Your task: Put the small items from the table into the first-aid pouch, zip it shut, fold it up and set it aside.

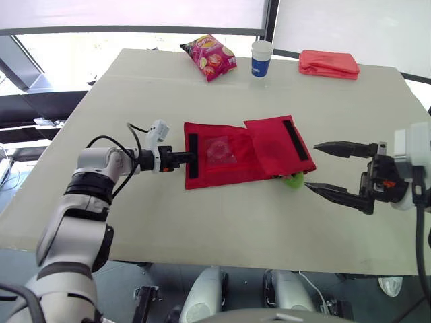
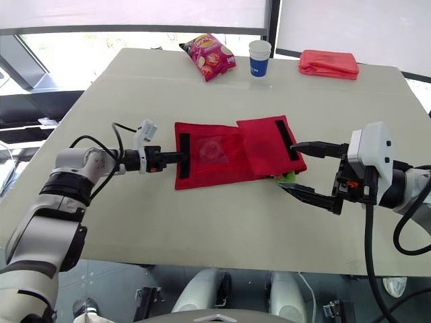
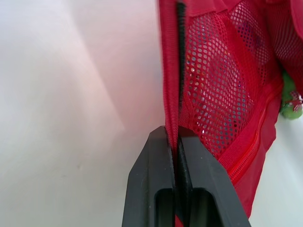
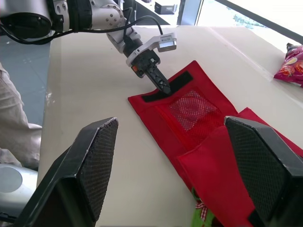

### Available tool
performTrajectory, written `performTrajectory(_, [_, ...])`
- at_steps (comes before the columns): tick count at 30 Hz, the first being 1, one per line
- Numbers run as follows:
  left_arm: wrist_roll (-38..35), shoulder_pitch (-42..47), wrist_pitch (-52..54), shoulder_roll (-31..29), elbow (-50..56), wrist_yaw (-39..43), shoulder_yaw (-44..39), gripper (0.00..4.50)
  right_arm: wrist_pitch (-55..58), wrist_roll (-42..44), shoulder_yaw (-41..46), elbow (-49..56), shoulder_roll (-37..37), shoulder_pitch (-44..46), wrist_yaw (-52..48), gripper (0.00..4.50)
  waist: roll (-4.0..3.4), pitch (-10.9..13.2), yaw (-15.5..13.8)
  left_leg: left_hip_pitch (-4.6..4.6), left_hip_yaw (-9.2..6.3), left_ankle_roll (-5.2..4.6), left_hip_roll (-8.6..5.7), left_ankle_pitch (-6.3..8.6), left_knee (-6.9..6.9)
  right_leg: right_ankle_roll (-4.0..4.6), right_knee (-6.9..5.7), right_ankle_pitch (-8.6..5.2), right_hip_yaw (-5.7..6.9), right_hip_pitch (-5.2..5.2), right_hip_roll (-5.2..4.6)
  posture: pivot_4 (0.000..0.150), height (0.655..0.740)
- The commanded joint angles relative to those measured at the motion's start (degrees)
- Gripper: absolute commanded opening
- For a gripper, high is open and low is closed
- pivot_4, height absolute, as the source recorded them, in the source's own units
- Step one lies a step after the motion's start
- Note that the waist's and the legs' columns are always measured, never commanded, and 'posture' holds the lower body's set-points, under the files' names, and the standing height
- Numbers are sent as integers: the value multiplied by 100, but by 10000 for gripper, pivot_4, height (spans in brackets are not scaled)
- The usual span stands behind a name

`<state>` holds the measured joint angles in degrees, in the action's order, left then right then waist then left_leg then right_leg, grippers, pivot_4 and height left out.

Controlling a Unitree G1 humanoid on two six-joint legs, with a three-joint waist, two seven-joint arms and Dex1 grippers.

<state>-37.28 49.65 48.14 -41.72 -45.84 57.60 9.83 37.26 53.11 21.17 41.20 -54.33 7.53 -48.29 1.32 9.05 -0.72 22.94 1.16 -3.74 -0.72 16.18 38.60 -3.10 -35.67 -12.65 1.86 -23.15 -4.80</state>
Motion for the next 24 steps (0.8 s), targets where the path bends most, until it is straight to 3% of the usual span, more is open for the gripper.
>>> performTrajectory(1, [-294, -508, 484, 0, 703, -136, -763, 8795, -147, -25, 71, 23, 39, -3, 0, 38254, -1, -1, 9, 0, 0, 0, 1, 0, 0, 0, -1, 0, -1, 0, -2, 1500, 7400])
performTrajectory(5, [-903, -1708, 1131, 454, 2340, -1235, -1923, 24048, -182, -97, 3, -27, 92, 18, -27, 38254, -1, -2, -8, -3, -6, 1, 2, 1, -2, 0, -7, 1, -2, 0, -23, 1500, 7400])
performTrajectory(13, [-2291, -3339, 1892, 2242, 5205, -3823, -3589, 24048, -268, -179, -185, -194, 119, 150, -132, 38254, 3, -6, -64, -8, -7, 4, -4, 2, 0, -7, -7, 7, 50, 6, -104, 1500, 7400])
performTrajectory(19, [-3074, -3933, 2035, 3168, 6269, -5196, -3677, 24048, -283, -209, -297, -269, 138, 270, -178, 38254, 3, -6, -67, -11, -8, 7, -6, 0, 2, -6, -12, 8, 59, 8, -103, 1500, 7400])
performTrajectory(24, [-3493, -4313, 2001, 3273, 6638, -5661, -3547, 24048, -278, -205, -299, -273, 153, 281, -197, 38254, 3, -6, -71, -12, -8, 7, -9, -1, 3, -5, -12, 7, 62, 9, -96, 1500, 7400])
